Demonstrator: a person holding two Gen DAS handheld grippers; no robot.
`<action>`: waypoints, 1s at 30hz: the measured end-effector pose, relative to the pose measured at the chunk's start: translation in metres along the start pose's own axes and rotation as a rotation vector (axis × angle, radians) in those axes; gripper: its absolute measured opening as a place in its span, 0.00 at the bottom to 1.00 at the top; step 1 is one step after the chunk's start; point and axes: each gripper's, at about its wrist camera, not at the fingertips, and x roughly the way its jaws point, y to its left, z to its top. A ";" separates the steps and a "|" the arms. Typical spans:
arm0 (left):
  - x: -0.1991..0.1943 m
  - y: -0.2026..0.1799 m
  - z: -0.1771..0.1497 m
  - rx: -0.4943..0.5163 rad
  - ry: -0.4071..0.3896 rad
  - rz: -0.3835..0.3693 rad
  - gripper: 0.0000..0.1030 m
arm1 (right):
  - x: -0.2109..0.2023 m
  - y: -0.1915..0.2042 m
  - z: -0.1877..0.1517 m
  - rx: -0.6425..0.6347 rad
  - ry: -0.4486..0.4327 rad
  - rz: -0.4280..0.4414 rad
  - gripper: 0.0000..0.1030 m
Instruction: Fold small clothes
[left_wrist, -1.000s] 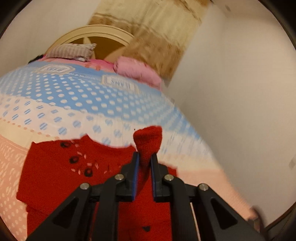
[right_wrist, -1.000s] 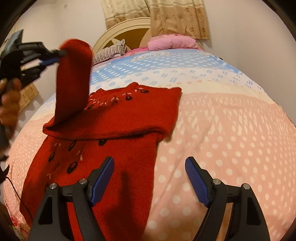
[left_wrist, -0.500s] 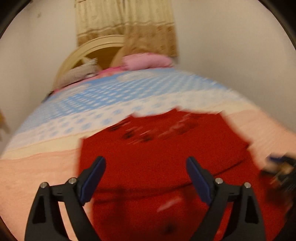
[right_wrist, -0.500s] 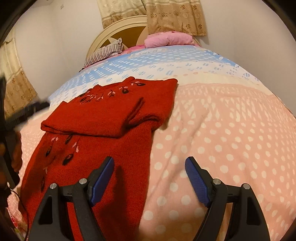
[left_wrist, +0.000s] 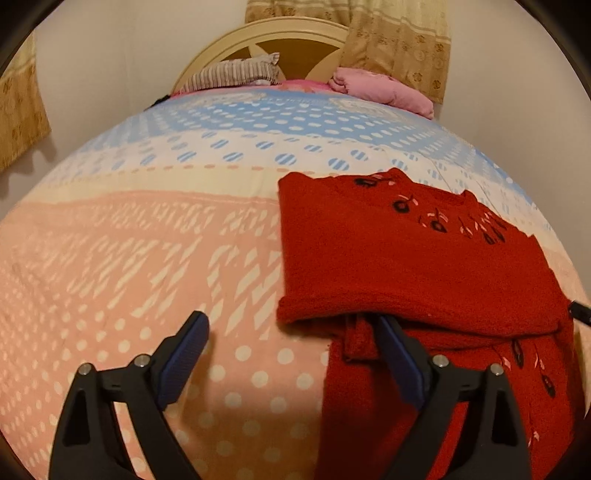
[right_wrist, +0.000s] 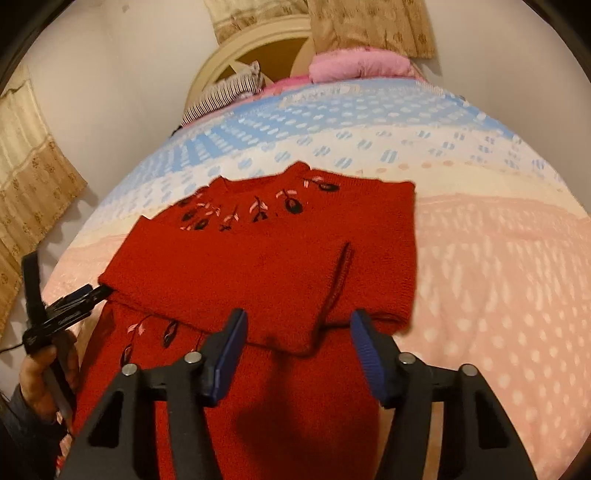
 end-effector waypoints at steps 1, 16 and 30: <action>0.001 0.004 -0.001 -0.018 0.004 -0.010 0.94 | 0.004 0.000 0.001 0.005 0.008 -0.004 0.52; 0.023 0.019 -0.001 -0.100 0.072 -0.064 1.00 | 0.018 0.009 -0.008 0.004 0.057 -0.013 0.15; 0.026 0.026 -0.003 -0.134 0.084 -0.084 1.00 | -0.038 0.007 0.025 -0.057 -0.116 -0.085 0.05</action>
